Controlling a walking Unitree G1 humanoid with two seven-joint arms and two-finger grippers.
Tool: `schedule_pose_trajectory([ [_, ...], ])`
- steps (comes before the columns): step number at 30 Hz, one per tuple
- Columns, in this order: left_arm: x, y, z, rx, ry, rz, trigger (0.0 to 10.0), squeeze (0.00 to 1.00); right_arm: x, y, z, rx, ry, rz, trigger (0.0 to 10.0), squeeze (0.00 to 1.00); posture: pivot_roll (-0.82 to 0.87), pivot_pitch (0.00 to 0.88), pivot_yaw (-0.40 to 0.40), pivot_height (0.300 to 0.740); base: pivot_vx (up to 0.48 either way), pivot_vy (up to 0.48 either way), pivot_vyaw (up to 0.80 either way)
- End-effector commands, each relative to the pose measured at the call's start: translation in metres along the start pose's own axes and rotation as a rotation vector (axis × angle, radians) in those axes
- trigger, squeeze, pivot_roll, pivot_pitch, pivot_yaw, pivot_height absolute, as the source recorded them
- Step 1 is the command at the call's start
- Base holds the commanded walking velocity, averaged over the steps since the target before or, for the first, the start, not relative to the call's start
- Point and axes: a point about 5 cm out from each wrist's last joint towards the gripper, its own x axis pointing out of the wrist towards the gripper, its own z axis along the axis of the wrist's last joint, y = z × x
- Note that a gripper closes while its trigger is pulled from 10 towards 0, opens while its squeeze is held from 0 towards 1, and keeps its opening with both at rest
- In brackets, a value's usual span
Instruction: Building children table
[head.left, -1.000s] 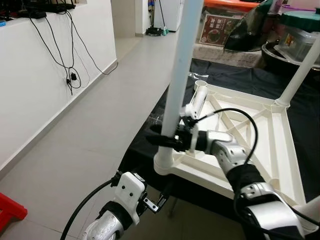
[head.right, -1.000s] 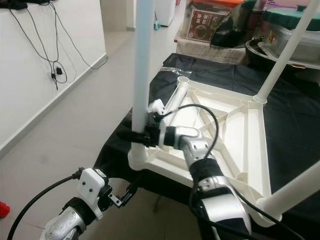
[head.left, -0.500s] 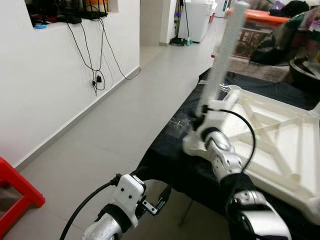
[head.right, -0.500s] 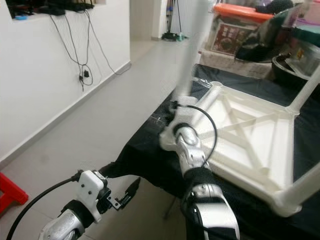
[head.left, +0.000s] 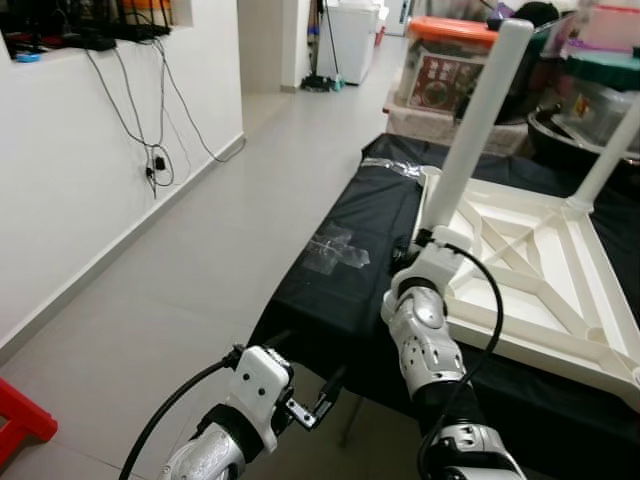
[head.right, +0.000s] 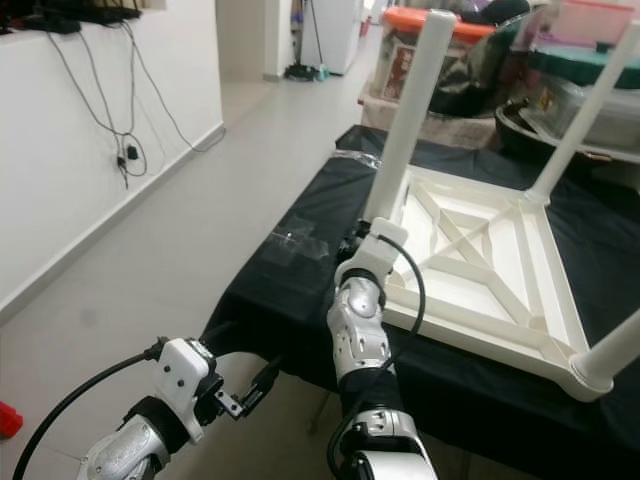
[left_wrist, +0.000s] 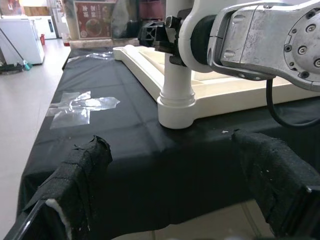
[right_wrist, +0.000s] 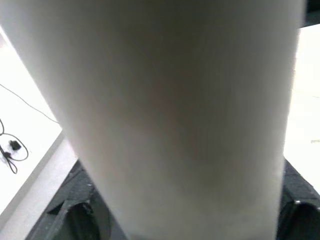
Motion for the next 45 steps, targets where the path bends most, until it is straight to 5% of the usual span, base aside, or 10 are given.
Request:
schedule_pose_trajectory([
  [1, 0.000, -0.001, -0.002, 0.006, 0.009, 0.001, 10.0, 0.00, 0.000, 0.006, 0.001, 0.038, 0.008, 0.079, 10.0, 0.35, 0.09, 0.052, -0.080, 0.740, 0.000, 0.000, 0.00],
  [3, 0.000, -0.001, -0.002, 0.006, 0.008, 0.003, 10.0, 0.00, 0.002, 0.011, 0.007, 0.092, -0.003, 0.191, 10.0, 0.35, 0.09, 0.052, -0.080, 0.740, 0.000, 0.000, 0.00],
  [4, 0.000, -0.001, -0.002, 0.006, 0.008, 0.003, 10.0, 0.00, 0.004, 0.012, 0.009, 0.115, -0.005, 0.233, 10.0, 0.00, 0.09, 0.052, -0.080, 0.740, 0.000, 0.000, 0.00],
  [12, 0.001, 0.000, -0.002, 0.002, 0.008, -0.001, 10.0, 0.00, -0.004, 0.008, 0.020, 0.062, 0.207, 1.124, 10.0, 0.00, 0.09, 0.053, -0.077, 0.740, 0.000, 0.000, 0.00],
  [24, 0.000, -0.001, -0.002, 0.005, 0.005, 0.003, 10.0, 0.00, -0.013, 0.013, 0.013, -0.055, 0.346, 1.431, 10.0, 0.00, 0.10, 0.057, -0.080, 0.740, 0.000, 0.000, 0.00],
  [25, 0.000, -0.001, -0.001, 0.005, 0.004, 0.005, 10.0, 0.00, -0.013, 0.019, 0.007, -0.112, 0.366, 1.436, 0.0, 0.00, 0.10, 0.061, -0.084, 0.740, 0.000, 0.000, 0.00],
  [27, -0.001, -0.001, -0.001, 0.005, 0.003, 0.008, 10.0, 0.00, -0.014, 0.027, 0.000, -0.186, 0.386, 1.440, 0.0, 0.00, 0.10, 0.061, -0.084, 0.740, 0.000, 0.000, 0.00],
  [36, 0.000, -0.002, -0.001, 0.001, 0.003, 0.008, 10.0, 0.00, 0.020, 0.017, 0.008, -0.234, 0.193, 0.867, 0.0, 0.00, 0.10, 0.062, -0.083, 0.740, 0.000, 0.000, 0.00],
  [42, 0.000, -0.001, -0.001, -0.002, 0.005, 0.003, 10.0, 0.00, 0.030, -0.049, 0.013, -0.141, 0.068, 0.008, 0.0, 0.00, 0.09, 0.062, -0.080, 0.740, 0.000, 0.000, 0.00],
  [45, 0.000, -0.001, -0.001, -0.002, 0.005, 0.003, 10.0, 0.00, 0.030, -0.049, 0.013, -0.141, 0.068, 0.008, 0.0, 0.00, 0.09, 0.062, -0.080, 0.740, 0.000, 0.000, 0.00],
])
